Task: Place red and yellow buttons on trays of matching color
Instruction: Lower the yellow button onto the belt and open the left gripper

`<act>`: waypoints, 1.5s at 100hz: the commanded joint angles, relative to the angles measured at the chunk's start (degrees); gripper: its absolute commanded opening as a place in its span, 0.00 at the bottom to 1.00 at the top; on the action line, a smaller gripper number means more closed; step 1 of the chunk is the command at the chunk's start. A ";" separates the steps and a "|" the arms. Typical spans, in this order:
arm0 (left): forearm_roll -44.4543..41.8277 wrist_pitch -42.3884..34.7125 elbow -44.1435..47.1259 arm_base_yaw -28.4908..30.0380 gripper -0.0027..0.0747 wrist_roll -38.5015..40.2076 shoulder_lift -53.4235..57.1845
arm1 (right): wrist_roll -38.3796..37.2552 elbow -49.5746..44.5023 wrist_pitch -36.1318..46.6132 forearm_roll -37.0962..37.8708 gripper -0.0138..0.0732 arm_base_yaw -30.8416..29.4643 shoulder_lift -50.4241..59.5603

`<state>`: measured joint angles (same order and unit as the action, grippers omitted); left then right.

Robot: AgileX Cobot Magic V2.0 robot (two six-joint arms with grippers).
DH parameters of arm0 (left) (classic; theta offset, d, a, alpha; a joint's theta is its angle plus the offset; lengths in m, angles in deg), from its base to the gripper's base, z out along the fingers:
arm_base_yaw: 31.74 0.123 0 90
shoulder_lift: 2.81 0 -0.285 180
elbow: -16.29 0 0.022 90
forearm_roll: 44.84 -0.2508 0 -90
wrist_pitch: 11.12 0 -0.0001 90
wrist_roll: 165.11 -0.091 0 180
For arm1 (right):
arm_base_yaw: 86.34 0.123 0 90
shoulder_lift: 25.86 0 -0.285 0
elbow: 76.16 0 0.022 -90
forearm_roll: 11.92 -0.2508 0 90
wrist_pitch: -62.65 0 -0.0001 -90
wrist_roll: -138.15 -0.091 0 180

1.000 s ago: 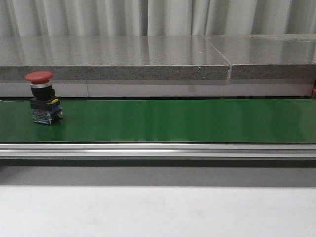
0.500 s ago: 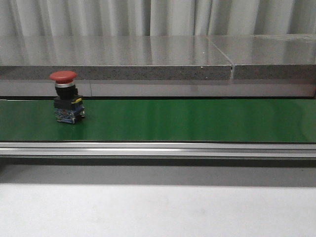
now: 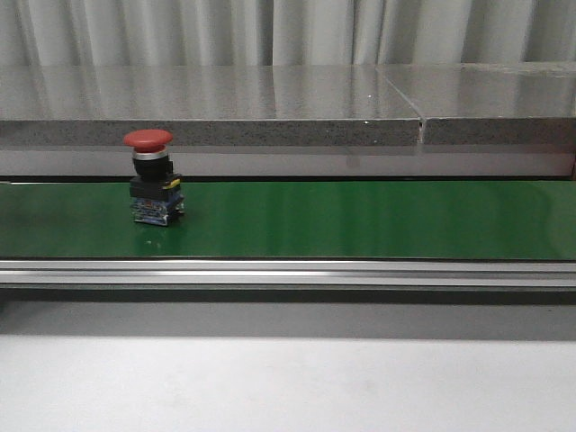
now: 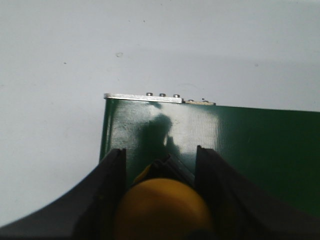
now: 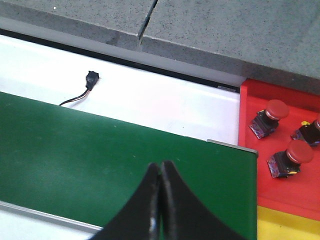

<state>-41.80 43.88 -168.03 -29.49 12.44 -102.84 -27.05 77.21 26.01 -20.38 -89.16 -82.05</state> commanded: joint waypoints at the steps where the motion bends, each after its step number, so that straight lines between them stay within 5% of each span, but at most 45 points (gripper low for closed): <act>1: 0.05 -5.14 1.32 -1.07 0.01 0.64 2.85 | 0.18 1.45 3.50 0.02 0.08 -0.04 0.43; 129: -5.89 -7.82 4.49 -1.40 0.01 0.73 -2.16 | 0.18 1.45 3.50 0.02 0.08 -0.04 0.43; 150: -5.56 -7.82 4.49 -1.40 0.12 0.73 -2.26 | 0.18 1.45 3.50 0.02 0.08 -0.04 0.43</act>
<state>-47.49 38.29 -162.08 -30.57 12.54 -107.33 -27.05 77.21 26.01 -20.38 -89.16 -82.05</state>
